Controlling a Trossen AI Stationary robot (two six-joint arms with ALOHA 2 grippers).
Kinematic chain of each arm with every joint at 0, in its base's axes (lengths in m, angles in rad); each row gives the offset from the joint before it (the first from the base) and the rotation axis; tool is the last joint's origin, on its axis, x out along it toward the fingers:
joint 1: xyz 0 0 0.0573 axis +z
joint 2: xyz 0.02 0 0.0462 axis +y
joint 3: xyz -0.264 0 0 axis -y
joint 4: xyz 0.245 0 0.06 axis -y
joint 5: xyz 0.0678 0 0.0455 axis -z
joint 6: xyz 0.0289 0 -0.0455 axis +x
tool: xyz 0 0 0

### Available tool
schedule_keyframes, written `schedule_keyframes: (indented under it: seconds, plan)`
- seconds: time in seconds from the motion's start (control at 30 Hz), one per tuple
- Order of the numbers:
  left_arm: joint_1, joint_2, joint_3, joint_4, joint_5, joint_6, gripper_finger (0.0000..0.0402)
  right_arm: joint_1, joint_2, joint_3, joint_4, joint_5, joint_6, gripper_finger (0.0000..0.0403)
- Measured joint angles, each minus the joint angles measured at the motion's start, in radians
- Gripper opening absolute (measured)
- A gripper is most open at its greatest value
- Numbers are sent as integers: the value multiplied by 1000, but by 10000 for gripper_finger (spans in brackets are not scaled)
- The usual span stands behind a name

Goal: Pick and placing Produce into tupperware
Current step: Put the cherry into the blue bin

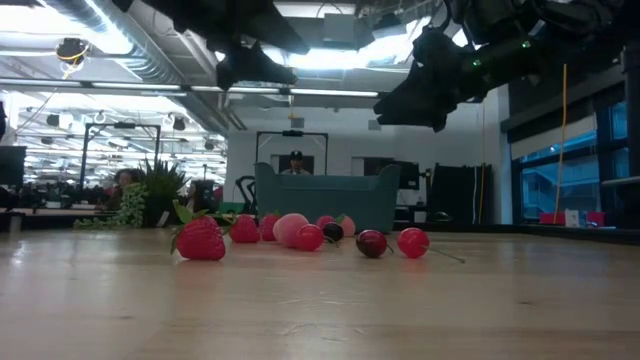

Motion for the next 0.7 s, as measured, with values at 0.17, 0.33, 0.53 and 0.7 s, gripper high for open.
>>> schedule_keyframes:
  seconds: [0.17,0.33,0.53,0.7]
  plan:
    - [-30,58,0,54,0,-30,245,0,0,0,0,0,0,177]
    - [-47,106,0,70,1,-71,245,0,0,0,-4,0,16,177]
    - [-54,157,0,101,12,-113,245,0,0,0,-18,0,23,177]
    - [-61,211,40,117,54,-111,245,0,0,0,-67,0,24,177]
